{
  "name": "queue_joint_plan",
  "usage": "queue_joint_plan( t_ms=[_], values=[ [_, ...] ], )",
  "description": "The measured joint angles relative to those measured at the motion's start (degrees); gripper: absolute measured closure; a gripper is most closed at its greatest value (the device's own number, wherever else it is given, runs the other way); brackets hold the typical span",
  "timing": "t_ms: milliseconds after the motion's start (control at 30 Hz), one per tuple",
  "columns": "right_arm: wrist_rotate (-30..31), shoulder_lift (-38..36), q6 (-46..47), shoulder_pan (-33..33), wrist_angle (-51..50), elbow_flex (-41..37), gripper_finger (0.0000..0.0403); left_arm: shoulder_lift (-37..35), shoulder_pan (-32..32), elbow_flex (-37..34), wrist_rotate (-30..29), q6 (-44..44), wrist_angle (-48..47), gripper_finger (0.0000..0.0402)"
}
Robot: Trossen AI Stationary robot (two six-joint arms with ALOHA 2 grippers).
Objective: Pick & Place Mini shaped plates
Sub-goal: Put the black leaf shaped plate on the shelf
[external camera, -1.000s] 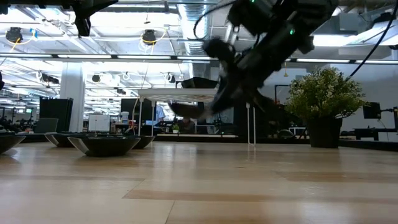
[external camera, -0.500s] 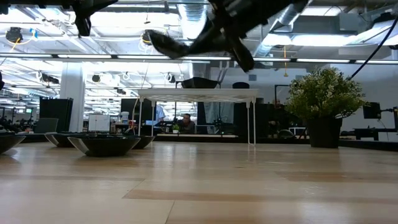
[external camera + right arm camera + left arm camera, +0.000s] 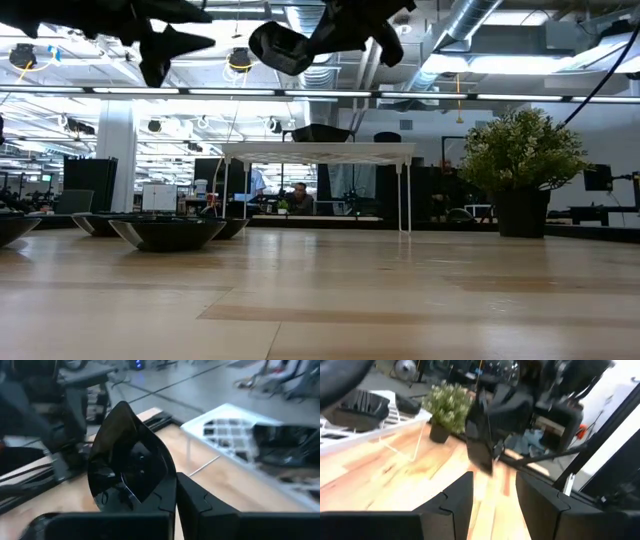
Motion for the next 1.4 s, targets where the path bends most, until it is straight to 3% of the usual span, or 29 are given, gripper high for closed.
queue_joint_plan(
  t_ms=[167,267,500,767,1033,1400],
  values=[
    [5.27,0.42,-2.06,0.0,0.02,0.92,0.0403,4.2,0.0,0.0,-0.02,-0.12,0.93,0.0252],
    [5.48,0.5,-2.04,-0.02,0.05,1.1,0.0403,5.75,0.0,0.0,-0.74,-0.22,3.41,0.0252],
    [5.75,2.32,-2.04,0.11,2.69,1.2,0.0403,8.35,0.0,0.01,-8.39,0.0,7.49,0.0252],
    [6.55,2.36,-3.4,-0.18,5.39,1.18,0.0403,11.56,0.04,0.02,-11.69,0.0,9.81,0.0252],
    [6.52,2.34,-3.1,-0.73,8.59,1.16,0.0403,14.58,0.04,0.02,-11.76,0.02,16.72,0.0252],
    [7.0,5.53,-0.82,-0.91,8.51,1.14,0.0403,15.08,-0.07,0.04,-11.78,0.0,18.64,0.0252]
  ],
)
